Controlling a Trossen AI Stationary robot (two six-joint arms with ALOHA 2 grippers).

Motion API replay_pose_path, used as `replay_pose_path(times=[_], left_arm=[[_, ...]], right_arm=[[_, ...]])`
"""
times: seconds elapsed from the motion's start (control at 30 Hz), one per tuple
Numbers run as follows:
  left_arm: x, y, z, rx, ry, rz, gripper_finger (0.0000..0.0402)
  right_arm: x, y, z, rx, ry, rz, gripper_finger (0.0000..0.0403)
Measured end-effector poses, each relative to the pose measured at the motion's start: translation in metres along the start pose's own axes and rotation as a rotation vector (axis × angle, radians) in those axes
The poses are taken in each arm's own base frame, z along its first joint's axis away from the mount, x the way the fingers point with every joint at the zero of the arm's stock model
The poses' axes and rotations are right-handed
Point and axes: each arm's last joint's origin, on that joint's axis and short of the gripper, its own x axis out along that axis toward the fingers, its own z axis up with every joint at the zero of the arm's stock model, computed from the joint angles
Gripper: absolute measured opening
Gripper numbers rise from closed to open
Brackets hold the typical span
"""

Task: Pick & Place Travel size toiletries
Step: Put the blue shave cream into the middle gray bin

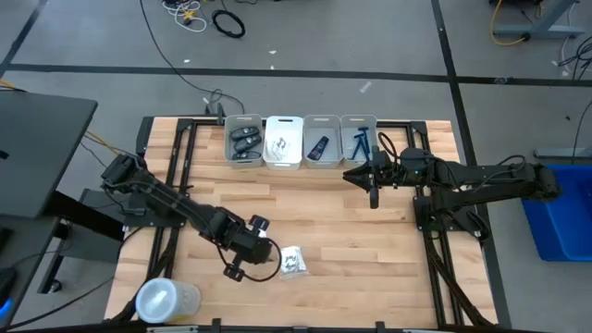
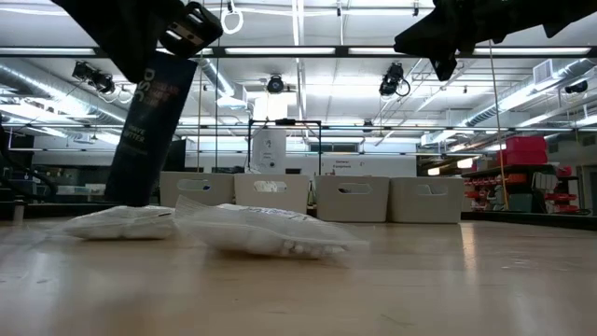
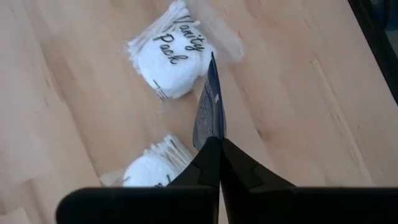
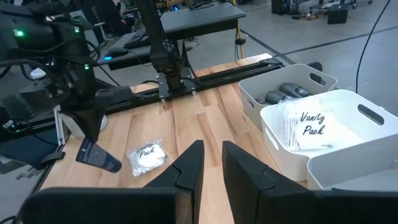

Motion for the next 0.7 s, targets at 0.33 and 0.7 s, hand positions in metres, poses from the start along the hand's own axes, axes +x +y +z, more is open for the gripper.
replay_pose_path(times=[0.33, 0.7], left_arm=[[-0.020, 0.026, 0.003, -0.005, -0.062, 0.039, 0.0002], [-0.058, 0.087, -0.007, -0.146, -0.193, 0.145, 0.0001]], right_arm=[[0.000, 0.000, 0.000, 0.000, 0.000, 0.000, 0.0064], [0.000, -0.001, 0.001, -0.011, -0.010, -0.024, 0.0066]])
